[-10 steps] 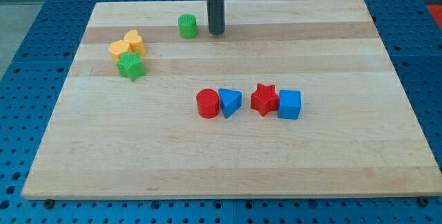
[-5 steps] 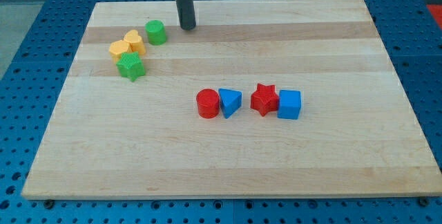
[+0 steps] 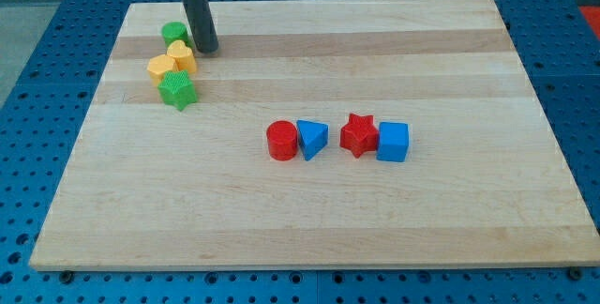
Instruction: Make a vertical line with yellow and green blocks
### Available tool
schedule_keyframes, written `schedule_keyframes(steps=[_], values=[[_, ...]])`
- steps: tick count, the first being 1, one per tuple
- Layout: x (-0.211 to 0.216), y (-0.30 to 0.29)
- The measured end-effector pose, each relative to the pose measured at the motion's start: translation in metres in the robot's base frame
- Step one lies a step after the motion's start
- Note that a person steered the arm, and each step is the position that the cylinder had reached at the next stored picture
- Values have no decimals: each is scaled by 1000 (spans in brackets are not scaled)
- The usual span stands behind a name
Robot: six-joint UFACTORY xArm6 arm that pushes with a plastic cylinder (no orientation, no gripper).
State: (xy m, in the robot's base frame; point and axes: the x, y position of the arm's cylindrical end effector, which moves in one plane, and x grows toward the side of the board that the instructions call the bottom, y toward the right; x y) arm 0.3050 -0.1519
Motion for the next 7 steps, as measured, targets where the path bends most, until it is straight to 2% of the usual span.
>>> schedule_keyframes(steps=[1,4,5,6,7], values=[[16,0],[18,-23],[19,5],[50,27],[80,14]])
